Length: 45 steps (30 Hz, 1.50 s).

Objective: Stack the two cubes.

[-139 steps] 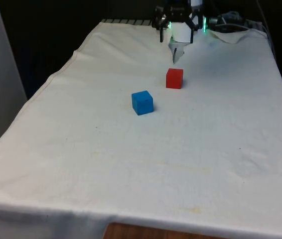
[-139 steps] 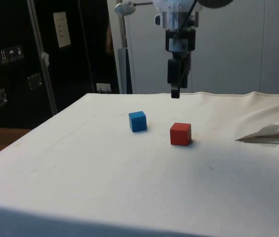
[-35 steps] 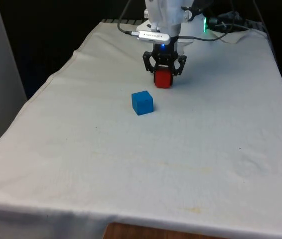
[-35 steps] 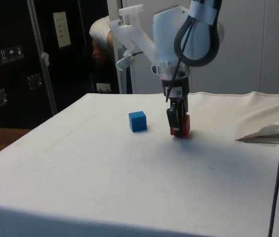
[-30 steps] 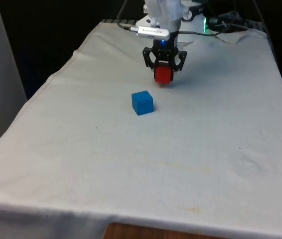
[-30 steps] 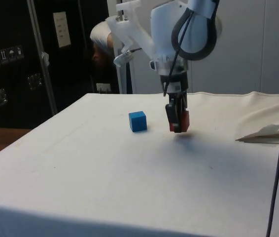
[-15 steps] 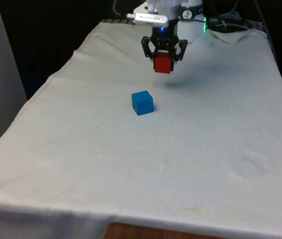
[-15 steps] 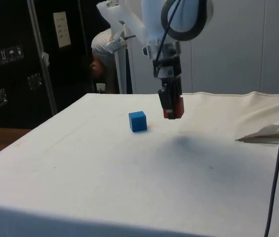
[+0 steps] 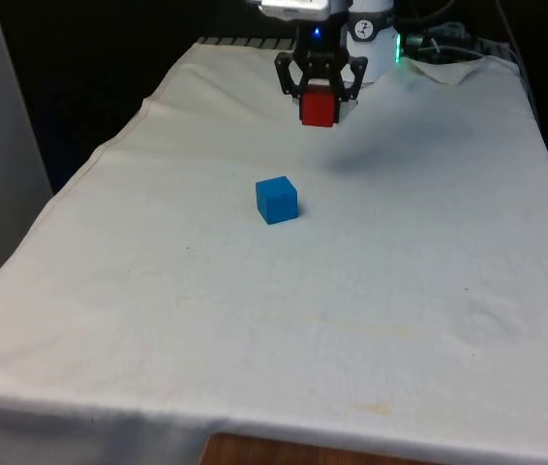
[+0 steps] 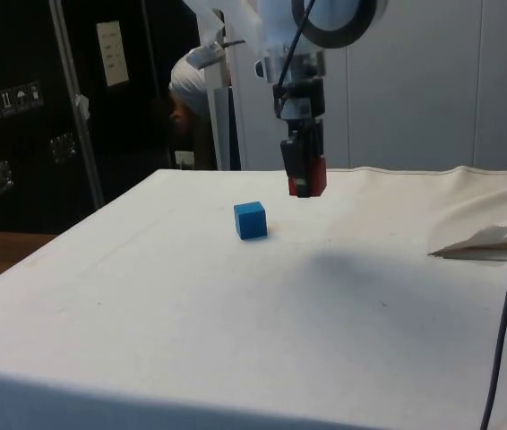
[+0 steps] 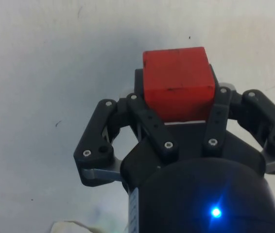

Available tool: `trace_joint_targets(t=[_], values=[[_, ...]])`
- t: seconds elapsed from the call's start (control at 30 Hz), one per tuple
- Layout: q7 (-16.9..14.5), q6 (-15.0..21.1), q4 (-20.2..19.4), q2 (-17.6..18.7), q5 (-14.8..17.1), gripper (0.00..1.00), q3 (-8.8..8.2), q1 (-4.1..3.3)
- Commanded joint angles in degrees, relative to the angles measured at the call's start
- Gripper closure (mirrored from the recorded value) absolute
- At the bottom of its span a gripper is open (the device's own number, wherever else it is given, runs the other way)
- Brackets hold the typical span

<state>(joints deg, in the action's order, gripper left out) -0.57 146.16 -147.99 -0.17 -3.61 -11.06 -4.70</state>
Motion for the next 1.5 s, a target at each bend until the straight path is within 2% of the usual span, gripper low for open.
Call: trace_joint_targets(t=[0.0,0.7,0.77,0.8,1.1,1.33,1.37,1.4,1.47], values=[[-0.1,0.2,-0.4,-0.9,0.1,0.99,0.06,-0.06],[-1.1,1.0,-1.0,-5.4,0.8,0.99,0.11,-0.34],[-0.6,0.7,-0.7,-5.1,0.0,0.99,0.11,-0.17],[-1.1,1.1,-1.0,-5.4,0.7,0.99,0.06,-0.29],[-0.7,0.9,-0.7,-5.1,0.3,0.99,0.06,-0.23],[-1.4,-0.2,2.3,-2.4,1.4,0.99,-0.17,-0.23],[-0.6,0.5,1.8,-2.8,0.2,0.99,-0.17,-0.11],[-1.4,-0.4,2.8,-2.1,1.4,0.99,-0.17,-0.23],[-1.5,-0.9,3.6,-1.4,1.4,0.99,-0.23,-0.17]])
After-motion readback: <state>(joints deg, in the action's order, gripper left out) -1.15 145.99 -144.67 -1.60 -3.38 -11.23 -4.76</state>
